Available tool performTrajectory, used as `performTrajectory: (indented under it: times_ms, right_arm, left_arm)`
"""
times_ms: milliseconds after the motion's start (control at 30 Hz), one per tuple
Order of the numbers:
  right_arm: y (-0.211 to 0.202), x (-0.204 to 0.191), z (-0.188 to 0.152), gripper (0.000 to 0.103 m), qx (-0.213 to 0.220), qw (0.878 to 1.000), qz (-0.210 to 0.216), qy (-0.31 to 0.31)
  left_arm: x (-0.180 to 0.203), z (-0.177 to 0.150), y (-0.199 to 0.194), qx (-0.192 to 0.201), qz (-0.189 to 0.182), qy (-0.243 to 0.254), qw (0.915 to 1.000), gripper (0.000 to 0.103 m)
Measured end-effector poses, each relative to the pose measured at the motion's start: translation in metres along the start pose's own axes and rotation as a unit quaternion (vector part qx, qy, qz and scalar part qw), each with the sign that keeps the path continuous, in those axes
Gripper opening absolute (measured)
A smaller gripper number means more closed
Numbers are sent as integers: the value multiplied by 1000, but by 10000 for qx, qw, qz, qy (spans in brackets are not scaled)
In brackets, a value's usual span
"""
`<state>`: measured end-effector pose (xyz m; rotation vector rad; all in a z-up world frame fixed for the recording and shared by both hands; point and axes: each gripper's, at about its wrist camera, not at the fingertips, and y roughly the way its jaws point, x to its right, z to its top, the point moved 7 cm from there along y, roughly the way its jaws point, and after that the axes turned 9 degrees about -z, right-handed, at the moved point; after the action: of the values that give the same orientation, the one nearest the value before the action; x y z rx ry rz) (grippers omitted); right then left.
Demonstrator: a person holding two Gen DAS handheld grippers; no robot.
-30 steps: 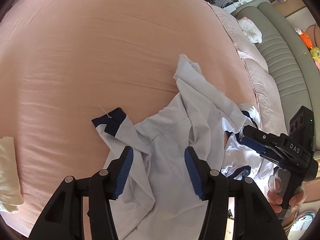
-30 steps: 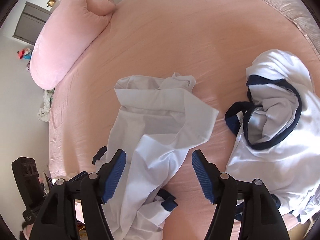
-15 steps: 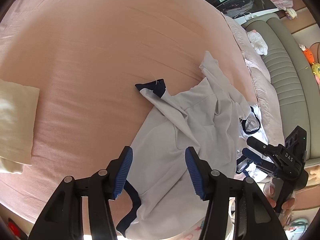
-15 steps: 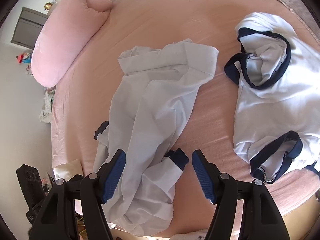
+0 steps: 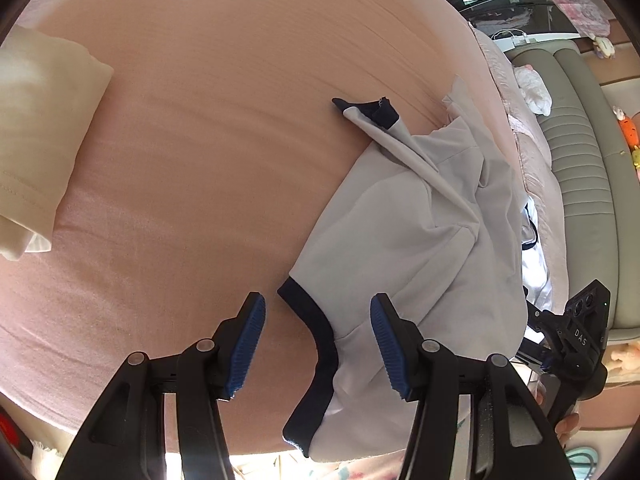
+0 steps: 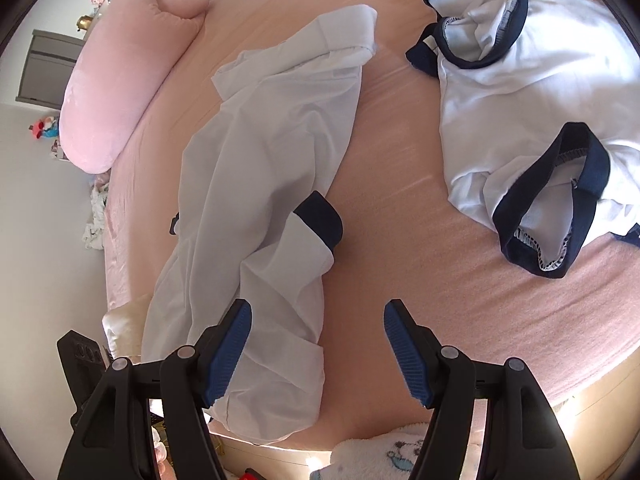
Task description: Fold clothes
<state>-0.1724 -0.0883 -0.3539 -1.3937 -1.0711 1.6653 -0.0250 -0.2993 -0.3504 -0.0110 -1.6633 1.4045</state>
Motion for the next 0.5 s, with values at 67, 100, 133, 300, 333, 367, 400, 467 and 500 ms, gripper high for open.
performTrajectory:
  times_ms: [67,100,133,300,333,367,400,467,500]
  right_arm:
    - [5,0,-3,68,-42,10000,28,21]
    - [7,0,-4,69,-63,10000,41,32]
    - [10,0,-5,68,-84,9999,55,42]
    - [19,-3,-9,69,-187,9996,194,124]
    - [20,-4,-9,69,-198,9995,204,104]
    - [22,-6,-9,68,-208,9995,211,78]
    - [23,-7,-9,69,-210,9995,212,74]
    - [25,-8,-9,68,-213,9995,212,73]
    - [26,-9,-10,68,-214,9995,213,72]
  left_arm:
    - [-3,-1,2,-34,-67,-80,9999,52]
    - [-5,-1,4,-59,-92,-121,9999,52]
    - [-6,-2,6,-83,-118,-162,9998,52]
    - [-8,0,14,-153,-197,-263,9993,52]
    - [-8,1,15,-168,-221,-286,9992,52]
    - [-8,2,16,-177,-262,-312,9990,52]
    - [-7,3,18,-182,-318,-336,9988,52]
    - [-6,5,21,-193,-434,-381,9981,52]
    - [-5,6,23,-208,-450,-392,9980,52]
